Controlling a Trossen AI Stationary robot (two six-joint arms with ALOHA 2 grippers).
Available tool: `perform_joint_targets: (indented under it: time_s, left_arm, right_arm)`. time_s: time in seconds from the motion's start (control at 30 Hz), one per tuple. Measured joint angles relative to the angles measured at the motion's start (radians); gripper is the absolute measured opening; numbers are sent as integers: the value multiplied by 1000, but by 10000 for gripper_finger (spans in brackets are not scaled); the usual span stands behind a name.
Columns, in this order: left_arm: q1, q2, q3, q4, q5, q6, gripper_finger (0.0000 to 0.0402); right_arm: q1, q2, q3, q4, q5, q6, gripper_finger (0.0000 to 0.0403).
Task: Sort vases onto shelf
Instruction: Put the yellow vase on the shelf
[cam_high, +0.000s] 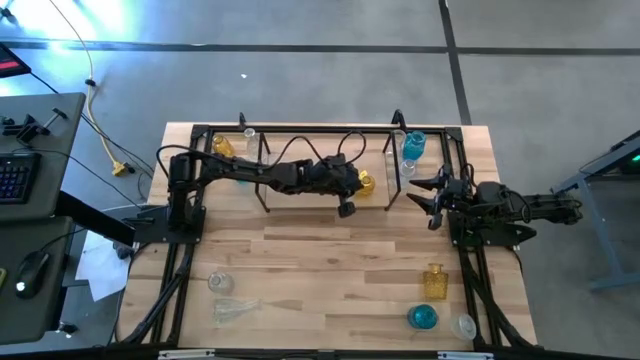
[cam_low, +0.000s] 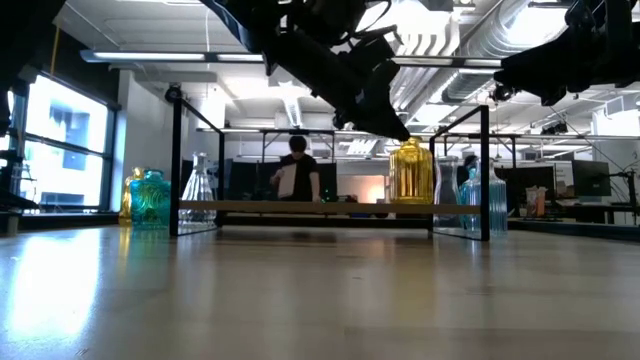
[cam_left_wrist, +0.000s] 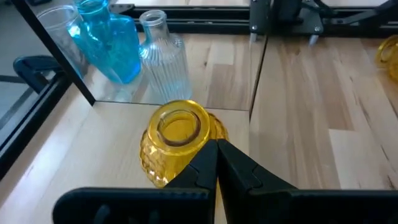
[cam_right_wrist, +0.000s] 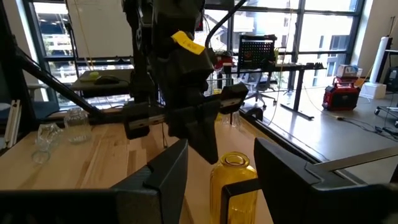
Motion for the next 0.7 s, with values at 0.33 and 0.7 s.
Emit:
perform_joint_targets:
  time_s: [0.33, 0.7]
  left_arm:
    - [0, -1, 0, 14, -1, 0, 0]
    - [-4, -40, 2, -141, -15, 61, 0]
  right_arm:
    - [0, 0, 0, 0, 0, 0, 170]
    - [0, 0, 0, 0, 1, -8, 170]
